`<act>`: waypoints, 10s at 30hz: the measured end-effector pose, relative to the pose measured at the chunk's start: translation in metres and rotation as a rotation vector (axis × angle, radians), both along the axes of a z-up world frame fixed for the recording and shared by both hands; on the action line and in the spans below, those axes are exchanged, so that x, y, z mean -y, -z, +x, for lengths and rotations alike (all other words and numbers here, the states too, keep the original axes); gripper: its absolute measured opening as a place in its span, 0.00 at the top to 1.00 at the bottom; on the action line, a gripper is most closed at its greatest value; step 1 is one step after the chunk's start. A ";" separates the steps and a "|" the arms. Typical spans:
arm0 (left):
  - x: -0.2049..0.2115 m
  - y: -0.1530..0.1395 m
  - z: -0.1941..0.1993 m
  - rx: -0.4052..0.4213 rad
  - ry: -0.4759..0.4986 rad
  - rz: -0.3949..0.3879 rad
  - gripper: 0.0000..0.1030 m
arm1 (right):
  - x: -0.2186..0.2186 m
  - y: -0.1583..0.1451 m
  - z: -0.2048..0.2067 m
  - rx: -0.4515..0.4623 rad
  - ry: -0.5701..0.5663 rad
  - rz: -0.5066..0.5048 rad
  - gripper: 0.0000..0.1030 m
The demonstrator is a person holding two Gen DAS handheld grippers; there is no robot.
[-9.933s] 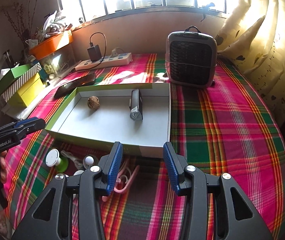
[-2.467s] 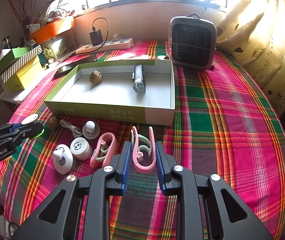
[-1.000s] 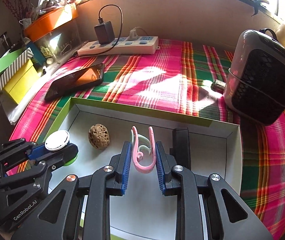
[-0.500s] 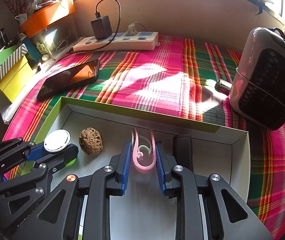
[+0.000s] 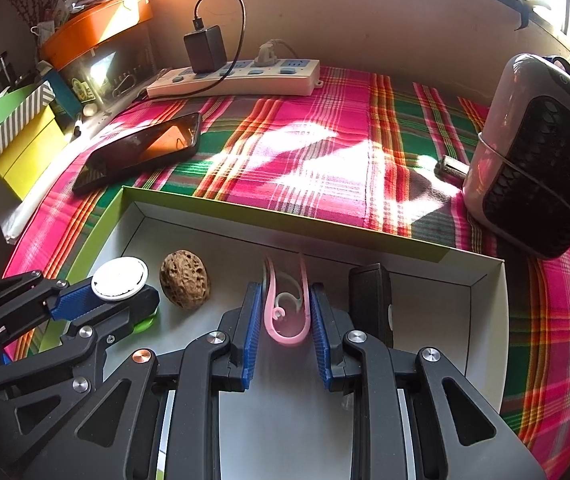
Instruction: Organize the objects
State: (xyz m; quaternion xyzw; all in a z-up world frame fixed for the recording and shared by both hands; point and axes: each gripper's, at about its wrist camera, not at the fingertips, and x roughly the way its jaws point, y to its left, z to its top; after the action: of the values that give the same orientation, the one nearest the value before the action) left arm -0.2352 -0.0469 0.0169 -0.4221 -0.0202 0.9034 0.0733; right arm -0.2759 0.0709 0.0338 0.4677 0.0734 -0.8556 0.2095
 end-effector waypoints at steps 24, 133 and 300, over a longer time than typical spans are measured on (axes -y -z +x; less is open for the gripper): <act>-0.006 0.000 0.006 -0.001 0.020 -0.012 0.70 | -0.004 -0.004 0.009 -0.012 0.015 -0.010 0.66; 0.004 0.009 0.104 0.009 0.034 -0.010 0.74 | -0.065 0.007 0.157 -0.098 0.071 0.002 0.61; -0.013 -0.001 0.035 0.037 0.011 -0.060 0.71 | -0.038 -0.004 0.054 -0.122 0.070 0.065 0.64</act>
State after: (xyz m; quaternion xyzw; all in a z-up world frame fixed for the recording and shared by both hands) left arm -0.1999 -0.0335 0.0180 -0.4410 0.0080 0.8951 0.0653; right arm -0.2221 0.1090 0.0382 0.4238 0.0975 -0.8863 0.1591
